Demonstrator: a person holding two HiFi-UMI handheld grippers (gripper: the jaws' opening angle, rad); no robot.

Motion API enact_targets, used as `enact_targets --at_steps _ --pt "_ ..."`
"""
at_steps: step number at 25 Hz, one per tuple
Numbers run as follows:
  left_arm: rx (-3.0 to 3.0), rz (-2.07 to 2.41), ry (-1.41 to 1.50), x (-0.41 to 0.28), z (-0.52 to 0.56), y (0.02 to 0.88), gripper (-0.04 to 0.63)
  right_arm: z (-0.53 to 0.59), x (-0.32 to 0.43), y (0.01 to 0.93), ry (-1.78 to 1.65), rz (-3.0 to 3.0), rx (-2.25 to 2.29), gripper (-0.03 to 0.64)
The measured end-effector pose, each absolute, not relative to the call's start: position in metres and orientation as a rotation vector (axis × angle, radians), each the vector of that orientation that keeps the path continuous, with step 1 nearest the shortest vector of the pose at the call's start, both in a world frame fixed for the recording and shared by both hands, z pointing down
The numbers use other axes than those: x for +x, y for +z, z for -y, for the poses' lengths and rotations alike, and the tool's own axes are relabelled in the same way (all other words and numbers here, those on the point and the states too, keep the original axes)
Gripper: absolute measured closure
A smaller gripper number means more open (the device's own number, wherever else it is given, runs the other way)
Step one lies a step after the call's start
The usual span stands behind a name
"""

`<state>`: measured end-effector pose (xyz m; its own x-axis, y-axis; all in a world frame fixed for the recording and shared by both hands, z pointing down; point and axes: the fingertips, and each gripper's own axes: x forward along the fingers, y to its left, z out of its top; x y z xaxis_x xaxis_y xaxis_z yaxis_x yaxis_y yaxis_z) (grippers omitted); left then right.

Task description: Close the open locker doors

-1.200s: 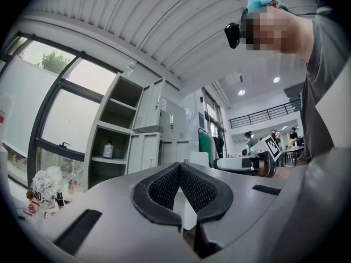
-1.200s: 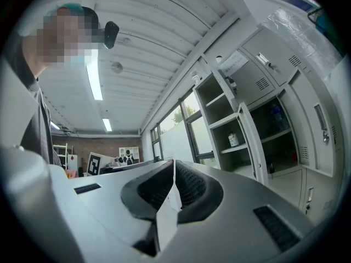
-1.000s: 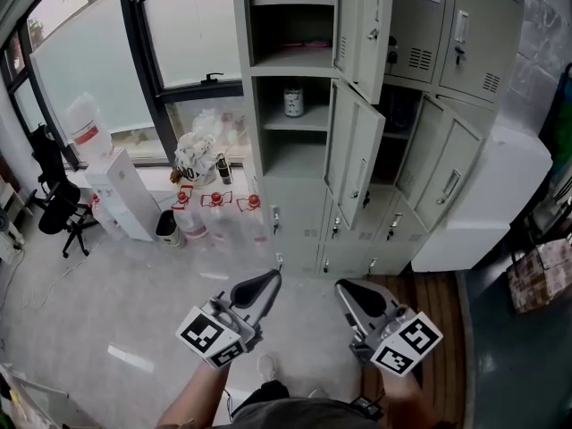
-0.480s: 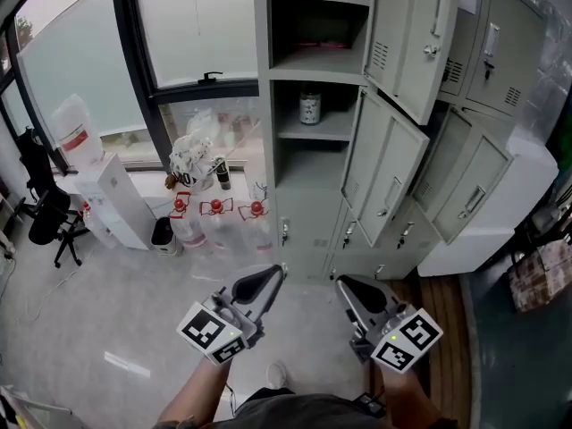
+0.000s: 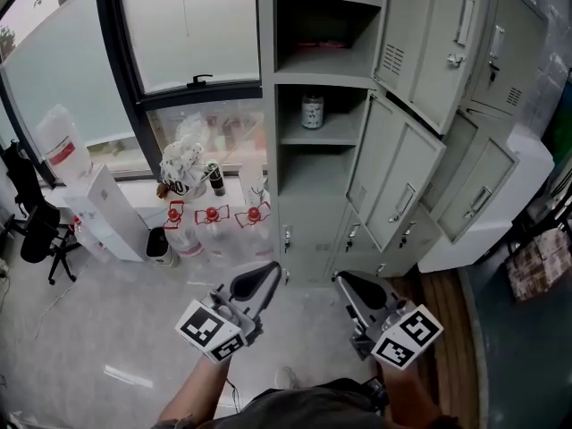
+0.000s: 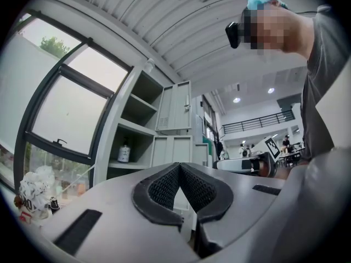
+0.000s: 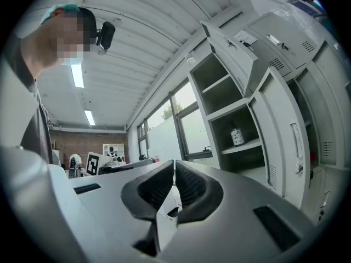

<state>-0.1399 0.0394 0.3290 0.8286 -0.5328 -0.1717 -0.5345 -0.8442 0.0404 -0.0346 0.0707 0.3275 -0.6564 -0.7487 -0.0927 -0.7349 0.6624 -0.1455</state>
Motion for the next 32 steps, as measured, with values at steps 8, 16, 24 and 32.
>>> enact_targets --at_steps 8,16,24,32 --pt "-2.999 -0.851 0.273 -0.143 -0.015 0.326 0.586 -0.046 -0.037 0.325 -0.139 -2.715 -1.244 0.598" --pt "-3.014 -0.853 0.229 -0.123 0.019 0.334 0.586 -0.011 -0.02 0.335 -0.179 -2.706 -1.235 0.598" --pt "-3.013 -0.898 0.196 -0.092 0.072 0.338 0.586 0.044 0.007 0.341 -0.207 -2.72 -1.189 0.599" --pt "-3.009 -0.925 0.18 -0.056 0.112 0.34 0.586 0.082 0.029 0.342 -0.218 -2.742 -1.121 0.598"
